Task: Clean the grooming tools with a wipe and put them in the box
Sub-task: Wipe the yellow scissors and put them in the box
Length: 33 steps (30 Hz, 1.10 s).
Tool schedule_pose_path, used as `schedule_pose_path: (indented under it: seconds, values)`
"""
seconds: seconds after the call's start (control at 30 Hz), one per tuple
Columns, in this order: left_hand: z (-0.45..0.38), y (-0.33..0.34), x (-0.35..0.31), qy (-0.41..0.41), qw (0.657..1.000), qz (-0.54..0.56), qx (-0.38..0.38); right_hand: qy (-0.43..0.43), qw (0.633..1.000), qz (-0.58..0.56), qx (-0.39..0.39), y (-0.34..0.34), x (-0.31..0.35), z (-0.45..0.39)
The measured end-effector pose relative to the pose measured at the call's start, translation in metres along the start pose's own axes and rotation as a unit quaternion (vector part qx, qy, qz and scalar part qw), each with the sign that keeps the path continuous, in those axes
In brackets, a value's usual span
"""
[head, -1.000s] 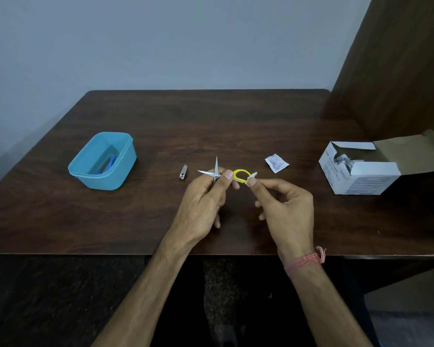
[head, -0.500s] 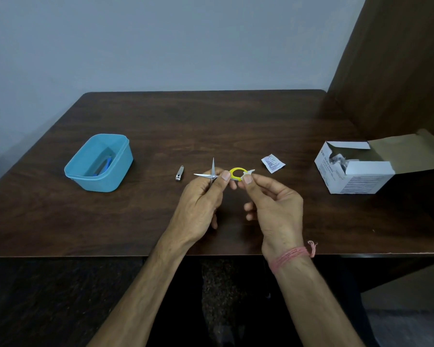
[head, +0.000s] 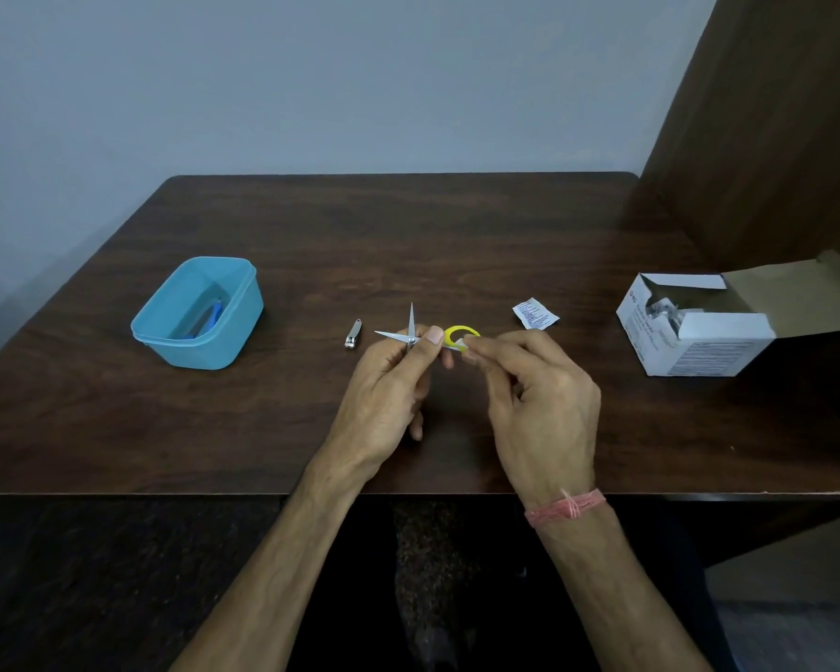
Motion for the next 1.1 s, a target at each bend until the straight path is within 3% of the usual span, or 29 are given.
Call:
schedule_pose_path:
  seconds: [0.3, 0.43, 0.73, 1.1]
  values:
    - [0.000, 0.001, 0.001, 0.003, 1.000, -0.014, -0.010, -0.020, 0.999, 0.009, -0.030, -0.005, 0.002, 0.003]
    - [0.002, -0.004, 0.000, 0.003, 1.000, 0.003, -0.025, -0.014, 1.000, 0.012, 0.013, 0.005, 0.009, 0.007]
    - [0.002, 0.002, 0.001, 0.002, 0.999, -0.041, -0.009, -0.093, 0.989, 0.108, 0.028, -0.010, 0.012, -0.003]
    - [0.000, 0.001, 0.002, 0.001, 0.999, -0.038, -0.010, -0.186, 0.975, 0.121, -0.004, -0.004, 0.027, -0.002]
Point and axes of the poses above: each hand's wrist, its own z-axis away from the middle knuckle, its own y-axis out of the palm, x = y × z, the point moved 9 cm from there along -z, towards the middle knuckle, and after that the axes turned 1 degree about -y, right-handed, at the moved point
